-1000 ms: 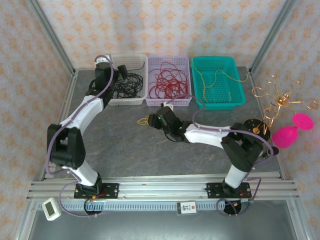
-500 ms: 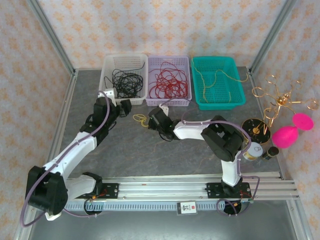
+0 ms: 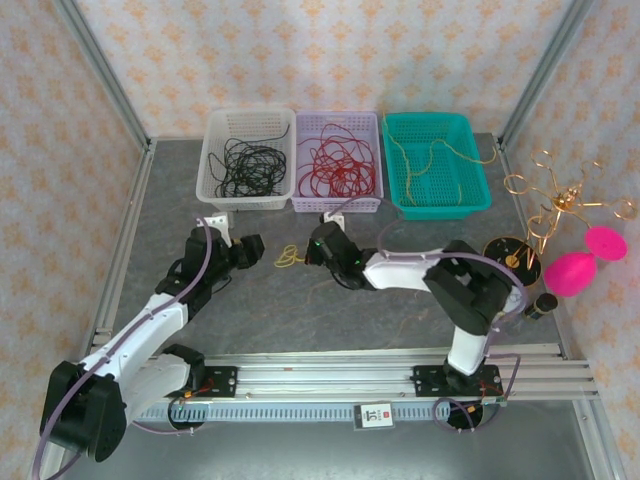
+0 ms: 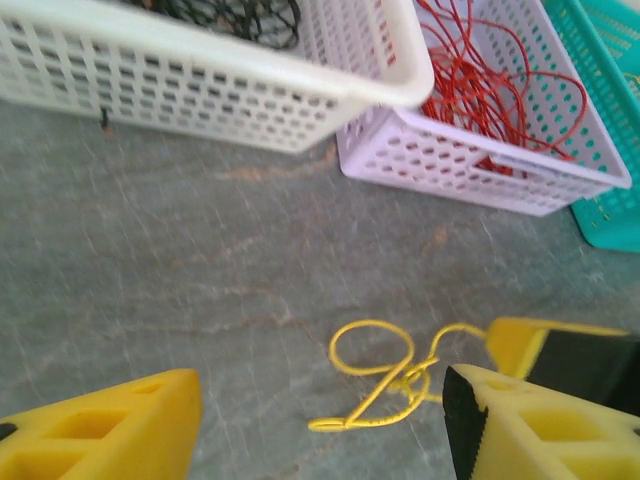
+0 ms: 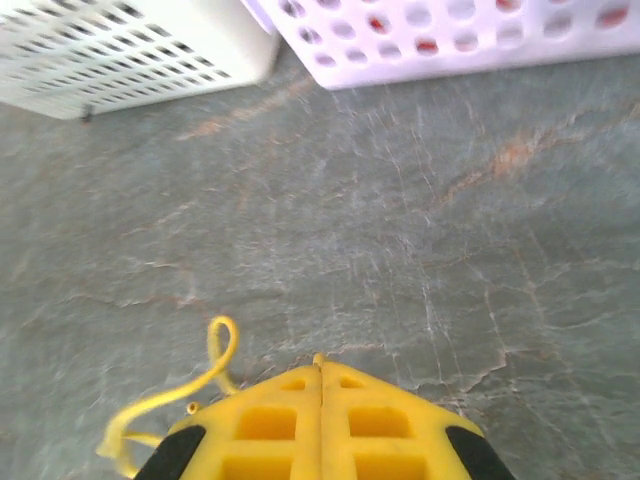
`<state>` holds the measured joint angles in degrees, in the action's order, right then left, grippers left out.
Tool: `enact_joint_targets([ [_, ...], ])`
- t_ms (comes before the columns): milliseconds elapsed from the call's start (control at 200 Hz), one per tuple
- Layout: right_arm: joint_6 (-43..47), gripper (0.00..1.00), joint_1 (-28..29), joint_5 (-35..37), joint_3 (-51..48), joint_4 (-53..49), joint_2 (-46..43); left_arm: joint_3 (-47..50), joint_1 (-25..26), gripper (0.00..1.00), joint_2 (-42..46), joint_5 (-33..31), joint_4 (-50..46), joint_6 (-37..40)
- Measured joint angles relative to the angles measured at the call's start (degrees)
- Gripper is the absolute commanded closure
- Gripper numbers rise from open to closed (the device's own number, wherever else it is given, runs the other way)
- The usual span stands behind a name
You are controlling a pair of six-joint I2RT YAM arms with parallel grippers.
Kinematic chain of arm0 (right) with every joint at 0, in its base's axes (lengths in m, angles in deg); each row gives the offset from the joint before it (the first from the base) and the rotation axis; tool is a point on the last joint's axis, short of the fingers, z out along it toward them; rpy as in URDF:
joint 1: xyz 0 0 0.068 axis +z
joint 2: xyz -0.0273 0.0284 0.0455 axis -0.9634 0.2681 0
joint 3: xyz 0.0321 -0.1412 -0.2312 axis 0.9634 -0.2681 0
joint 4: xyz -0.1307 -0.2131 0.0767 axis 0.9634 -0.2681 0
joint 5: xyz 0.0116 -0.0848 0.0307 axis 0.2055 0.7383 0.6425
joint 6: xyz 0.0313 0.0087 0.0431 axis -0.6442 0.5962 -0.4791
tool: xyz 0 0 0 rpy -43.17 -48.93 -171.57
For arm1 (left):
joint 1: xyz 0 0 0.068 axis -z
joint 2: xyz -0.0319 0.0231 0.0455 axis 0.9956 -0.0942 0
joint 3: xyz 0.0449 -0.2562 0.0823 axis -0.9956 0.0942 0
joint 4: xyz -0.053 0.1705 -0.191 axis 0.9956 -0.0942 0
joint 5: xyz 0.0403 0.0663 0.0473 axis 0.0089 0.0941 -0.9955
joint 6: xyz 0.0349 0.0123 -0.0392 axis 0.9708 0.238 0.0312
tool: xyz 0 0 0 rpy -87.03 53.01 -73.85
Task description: Untangle the cables
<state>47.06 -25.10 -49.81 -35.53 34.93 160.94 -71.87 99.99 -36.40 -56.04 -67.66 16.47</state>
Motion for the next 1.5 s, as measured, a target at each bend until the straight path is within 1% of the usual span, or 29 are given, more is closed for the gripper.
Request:
enact_joint_targets([
  [125,9.53,1.0,-0.09,-3.3,-7.37,6.91,-8.41,1.97,0.0,0.29,2.62,4.7,1.27,-3.1],
  [205,15.58,1.0,-0.07,-6.49,-12.13,11.96,-12.81,2.73,0.0,0.28,4.31,8.09,3.67,-5.84],
  [235,17.55,1.0,-0.07,-7.5,-13.55,13.51,-13.94,3.13,0.0,0.33,4.68,9.6,5.16,-7.06],
  [270,19.8,1.0,-0.07,-8.87,-15.17,15.45,-15.06,3.82,0.0,0.43,4.98,11.67,7.48,-8.57],
  [290,21.07,1.0,-0.07,-9.64,-16.04,16.5,-15.65,4.22,0.0,0.47,5.05,12.72,8.59,-9.33],
  [335,23.63,1.0,-0.07,-11.3,-17.62,18.38,-16.59,5.46,0.0,0.51,5.07,15.58,11.54,-10.73],
  [370,25.29,1.0,-0.07,-12.46,-18.36,19.45,-17.05,6.54,0.0,0.51,5.05,17.9,13.51,-11.06],
  [400,26.45,1.0,-0.07,-13.22,-18.64,20.02,-17.29,7.19,0.0,0.51,5.05,19.43,14.29,-11.39],
  [440,27.76,1.0,-0.04,-14.05,-18.71,20.35,-17.55,7.91,0.13,0.46,5.05,21.03,14.95,-11.5],
  [465,28.65,1.0,-0.07,-14.53,-18.69,20.7,-17.75,8.17,0.24,0.42,5.05,21.49,15.04,-11.5],
  [571,31.3,1.0,-0.07,-15.8,-18.71,21.46,-19.1,9.16,0.39,0.36,5.05,22.62,16.17,-12.44],
  [636,32.5,1.0,-0.07,-16.35,-18.8,22.12,-20.06,9.62,0.37,0.36,4.87,22.56,16.68,-13.16],
  [706,33.29,1.0,-0.07,-16.57,-18.93,22.6,-21.07,10.01,0.44,0.41,4.09,22.58,17.25,-13.97],
  [766,33.64,1.0,-0.07,-16.61,-18.93,22.97,-21.49,11.02,0.79,0.52,3.39,22.62,18.64,-15.06],
  [831,33.83,1.0,-0.07,-16.61,-18.95,23.15,-21.53,12.37,1.4,0.58,2.58,23.06,20.46,-15.8],
  [916,33.86,1.0,-0.07,-16.59,-18.95,23.15,-21.53,13.4,2.16,0.58,1.36,24.17,21.9,-16.41],
  [1011,33.88,1.0,-0.07,-16.61,-18.95,23.12,-21.53,14.29,2.82,0.52,0.61,25.2,24.55,-16.81],
  [1096,33.88,1.0,-0.07,-16.94,-18.95,23.12,-21.53,14.78,3.02,0.5,-0.52,25.62,27.3,-17.25],
  [1196,33.81,1.0,-0.07,-17.62,-18.95,23.12,-21.53,14.95,2.99,0.5,-3.82,25.86,30.67,-17.99],
  [1276,33.57,1.0,-0.07,-18.38,-18.95,23.12,-21.53,15.39,2.99,0.5,-7.37,26.69,35.21,-19.12],
  [1356,32.98,1.0,-0.07,-19.45,-18.95,23.15,-21.55,16.0,3.23,0.51,-11.26,27.36,41.81,-20.7],
  [1401,32.61,1.0,-0.07,-20.04,-18.95,23.15,-21.57,16.02,3.39,0.52,-13.53,27.98,45.59,-21.57],
  [1426,32.3,1.0,-0.07,-20.48,-18.95,23.15,-21.59,16.02,3.58,0.55,-14.84,28.39,48.11,-22.05],
  [1467,31.85,1.0,-0.17,-21.16,-18.95,23.15,-21.64,16.02,3.76,0.6,-16.72,28.85,51.87,-22.91],
  [1502,31.28,1.0,-0.31,-21.9,-18.95,23.17,-21.66,16.06,3.8,0.66,-18.08,29.33,54.97,-23.69],
])
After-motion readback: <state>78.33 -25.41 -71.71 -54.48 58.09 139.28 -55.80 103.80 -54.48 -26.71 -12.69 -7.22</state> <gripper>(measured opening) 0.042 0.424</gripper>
